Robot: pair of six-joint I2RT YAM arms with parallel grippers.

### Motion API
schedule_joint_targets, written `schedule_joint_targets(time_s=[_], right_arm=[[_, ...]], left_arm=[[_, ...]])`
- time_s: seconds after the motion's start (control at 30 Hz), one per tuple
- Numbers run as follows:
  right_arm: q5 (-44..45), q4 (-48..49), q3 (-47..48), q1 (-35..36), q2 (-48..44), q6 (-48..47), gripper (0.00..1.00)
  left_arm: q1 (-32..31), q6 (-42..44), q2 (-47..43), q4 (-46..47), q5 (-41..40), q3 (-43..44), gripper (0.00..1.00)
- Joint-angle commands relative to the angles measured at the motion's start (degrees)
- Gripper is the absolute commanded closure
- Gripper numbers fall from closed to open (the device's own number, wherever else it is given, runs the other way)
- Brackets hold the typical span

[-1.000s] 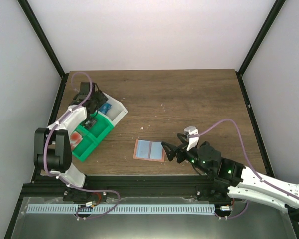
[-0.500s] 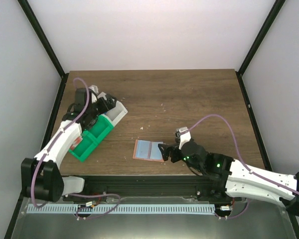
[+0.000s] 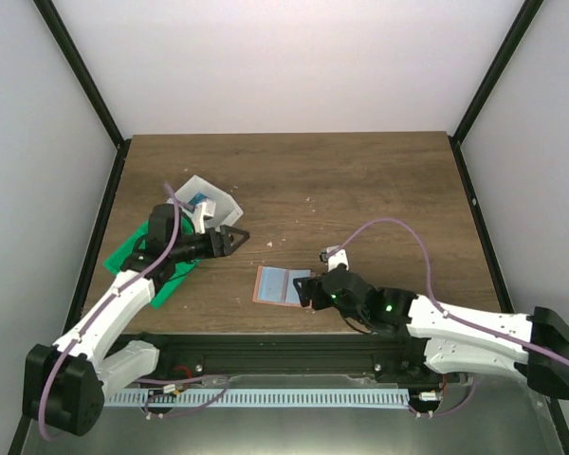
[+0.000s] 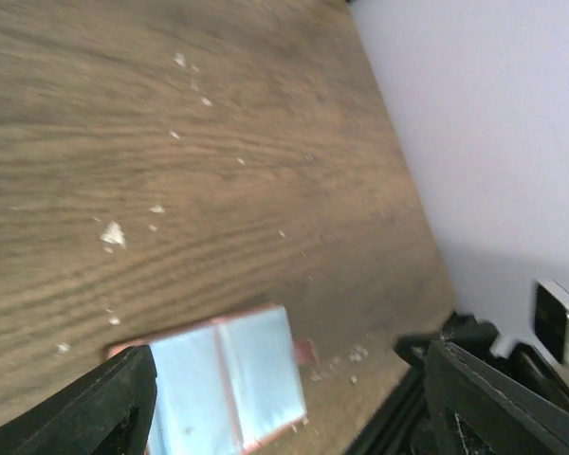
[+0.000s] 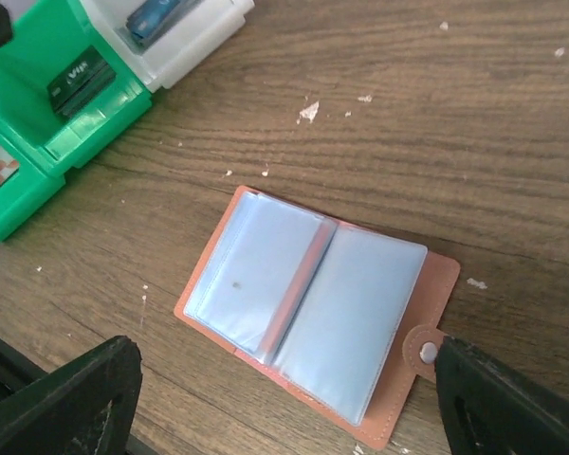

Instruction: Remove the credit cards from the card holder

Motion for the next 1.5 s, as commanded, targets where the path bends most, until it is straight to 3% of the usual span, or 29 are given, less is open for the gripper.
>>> schedule_joint_targets(time_s=[0.0,0.23,0.37,0.73,1.33,1.47], right_arm=[[-1.6,5.0,1.0,-1.3,4.5,4.6,0.20],[-9.1,12.8,0.6,-4.9,13.3,5.2,0.56],[-11.0,14.6,2.2,-5.6,18.0,5.6,0.67],[-11.6,11.5,12.5,-6.9,32.8,8.5,0.68],[-13.0,9.1,16.1,-7.5,40.9,10.2,0.68],[-13.3,7.6,16.2,-7.8,42.3,9.1,0.72]], left_arm=[[-3.0,0.9,-3.2,3.5,4.7,-3.4,0.23],[-7.2,-6.9,-3.6,12.1,4.5,-12.6,0.33],[-9.4,-8.7,-3.2,15.4,3.7,-15.3,0.34],[-9.6,-15.8,-2.1,24.8,3.0,-23.9,0.40],[-9.6,-18.6,-5.5,23.6,-2.7,-26.3,0.44],[-9.6,-19.1,-5.6,23.8,-2.8,-26.5,0.46]])
